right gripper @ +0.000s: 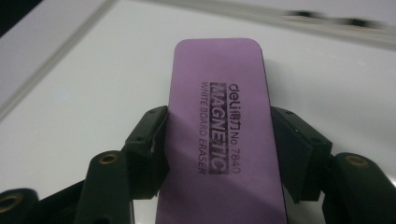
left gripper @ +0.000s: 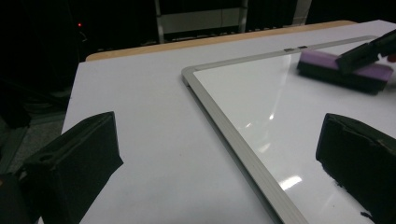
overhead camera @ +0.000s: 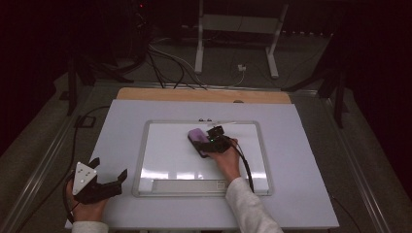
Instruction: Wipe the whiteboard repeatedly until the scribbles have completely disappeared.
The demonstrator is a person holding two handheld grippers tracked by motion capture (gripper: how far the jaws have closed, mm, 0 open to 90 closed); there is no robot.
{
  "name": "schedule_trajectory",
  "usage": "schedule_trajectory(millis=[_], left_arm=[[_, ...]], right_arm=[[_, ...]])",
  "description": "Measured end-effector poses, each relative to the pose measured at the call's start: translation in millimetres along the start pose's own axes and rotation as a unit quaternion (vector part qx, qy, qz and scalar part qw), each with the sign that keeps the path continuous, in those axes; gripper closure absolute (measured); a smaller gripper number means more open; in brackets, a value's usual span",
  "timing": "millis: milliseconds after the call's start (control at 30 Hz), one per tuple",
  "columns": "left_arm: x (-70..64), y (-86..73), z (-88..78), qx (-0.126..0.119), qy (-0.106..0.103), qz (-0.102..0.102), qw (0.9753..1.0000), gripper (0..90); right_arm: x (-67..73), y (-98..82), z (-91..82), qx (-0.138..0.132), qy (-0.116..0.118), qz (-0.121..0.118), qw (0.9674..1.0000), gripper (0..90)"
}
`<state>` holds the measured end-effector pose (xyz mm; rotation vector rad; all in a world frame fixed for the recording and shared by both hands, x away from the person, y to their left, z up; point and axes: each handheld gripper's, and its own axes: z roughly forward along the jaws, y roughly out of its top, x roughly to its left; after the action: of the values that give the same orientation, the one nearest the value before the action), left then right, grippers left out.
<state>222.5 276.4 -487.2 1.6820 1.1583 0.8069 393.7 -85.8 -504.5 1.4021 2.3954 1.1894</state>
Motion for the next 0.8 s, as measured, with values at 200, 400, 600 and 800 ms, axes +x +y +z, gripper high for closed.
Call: schedule_trajectory(millis=[200, 400, 600, 800], left_arm=[[1.1, -0.3, -1.2, -0.002, 0.001, -0.002, 1.0000, 0.6], [1.4, -0.4, -1.3, -0.002, 0.001, -0.003, 1.0000, 0.6], [0.8, -0.4, -0.7, -0.001, 0.001, -0.002, 1.0000, 0.6], [0.9, -0.2, -0.9, -0.001, 0.001, -0.003, 1.0000, 0.6]], right_arm=[[24.5, -2.7, 8.7, 0.010, 0.045, -0.036, 0.9983, 40.3], [-7.2, 1.1, -3.8, 0.004, -0.012, 0.014, 0.9998, 40.3], [-37.9, -4.1, -23.3, -0.007, -0.067, 0.051, 0.9964, 40.4], [-40.0, -18.8, -47.9, -0.015, -0.104, 0.042, 0.9935, 40.3]])
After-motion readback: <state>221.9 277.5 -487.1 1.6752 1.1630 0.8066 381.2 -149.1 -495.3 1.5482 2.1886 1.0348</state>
